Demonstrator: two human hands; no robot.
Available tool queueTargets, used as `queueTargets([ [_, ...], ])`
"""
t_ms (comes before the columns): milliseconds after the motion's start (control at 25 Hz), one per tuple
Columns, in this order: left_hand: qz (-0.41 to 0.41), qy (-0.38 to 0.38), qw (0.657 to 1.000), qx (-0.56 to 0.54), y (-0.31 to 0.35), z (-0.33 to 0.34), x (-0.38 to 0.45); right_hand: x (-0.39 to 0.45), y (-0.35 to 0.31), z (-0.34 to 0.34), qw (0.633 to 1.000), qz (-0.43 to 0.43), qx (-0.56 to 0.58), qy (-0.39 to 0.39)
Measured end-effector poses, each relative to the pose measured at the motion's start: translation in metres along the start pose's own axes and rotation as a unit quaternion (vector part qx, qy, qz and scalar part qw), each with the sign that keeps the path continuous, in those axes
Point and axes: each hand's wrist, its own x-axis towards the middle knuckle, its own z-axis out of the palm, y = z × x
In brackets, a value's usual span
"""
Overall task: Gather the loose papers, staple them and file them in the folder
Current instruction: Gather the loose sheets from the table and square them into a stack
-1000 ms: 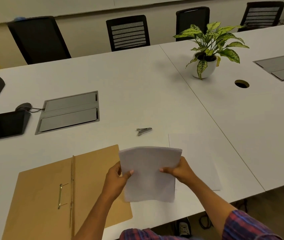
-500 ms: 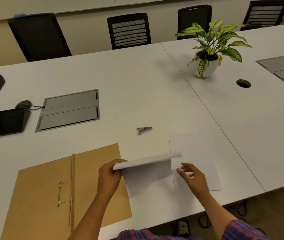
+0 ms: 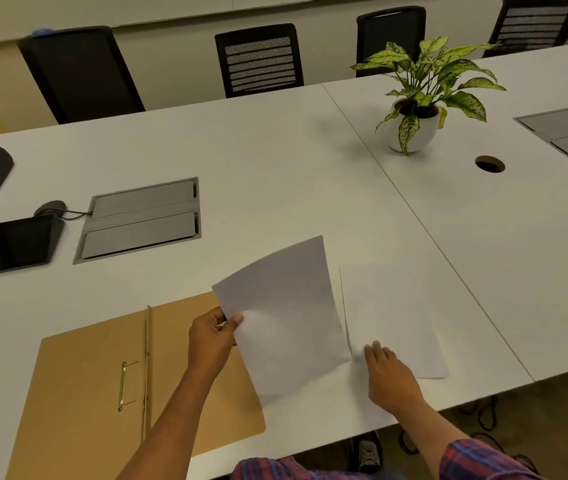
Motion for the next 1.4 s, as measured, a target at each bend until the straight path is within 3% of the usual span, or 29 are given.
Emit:
queueTargets([
  [160, 0.005, 0.002, 1.000, -0.006, -0.003, -0.003, 0.000, 0.003, 0.006, 0.000, 0.999, -0.004, -0.005, 0.047],
  [240, 0.007, -0.006, 1.000, -0.009, -0.002, -0.002, -0.001, 0.007, 0.002, -0.013, 0.986, 0.087, 0.102, 0.098],
  [320, 0.009, -0.015, 1.000, -0.010, -0.001, -0.002, -0.001, 0.011, -0.006, -0.035, 0.927, 0.191, 0.266, 0.182],
  [400, 0.008, -0.017, 1.000, -0.016, -0.002, -0.001, 0.002, 0.012, -0.020, -0.062, 0.852, 0.211, 0.391, 0.277],
  [480, 0.007, -0.020, 1.000, -0.018, 0.000, 0.004, 0.003, 0.008, -0.036, -0.089, 0.818, 0.145, 0.418, 0.368],
  [600, 0.013, -0.014, 1.000, 0.000, 0.008, 0.013, 0.003, 0.004, -0.063, -0.104, 0.840, -0.097, 0.280, 0.454],
  [680, 0.026, -0.026, 0.999, -0.012, 0.014, 0.016, 0.003, 0.004, -0.078, -0.100, 0.849, -0.217, 0.221, 0.428],
  [840, 0.077, -0.040, 0.996, -0.002, 0.019, 0.020, 0.005, -0.007, -0.100, -0.083, 0.851, -0.352, 0.103, 0.375],
  [1040, 0.011, -0.026, 0.995, -0.096, 0.024, 0.023, 0.007, -0.016, -0.099, -0.080, 0.838, -0.415, 0.037, 0.354],
  [1120, 0.039, -0.020, 0.995, -0.085, 0.028, 0.025, 0.003, -0.015, -0.097, -0.083, 0.836, -0.450, 0.017, 0.315],
  [1200, 0.071, -0.025, 0.995, -0.071, 0.031, 0.026, 0.001, -0.015, -0.090, -0.094, 0.838, -0.475, 0.072, 0.259],
  [1280, 0.079, -0.043, 0.992, -0.091, 0.035, 0.022, 0.000, -0.009, -0.083, -0.112, 0.858, -0.376, 0.249, 0.247],
  [1360, 0.067, -0.076, 0.984, -0.145, 0.037, 0.015, 0.002, 0.009, -0.074, -0.129, 0.838, -0.150, 0.443, 0.281],
  [1400, 0.054, -0.096, 0.979, -0.171, 0.037, 0.012, 0.003, 0.020, -0.069, -0.137, 0.816, -0.056, 0.515, 0.256],
])
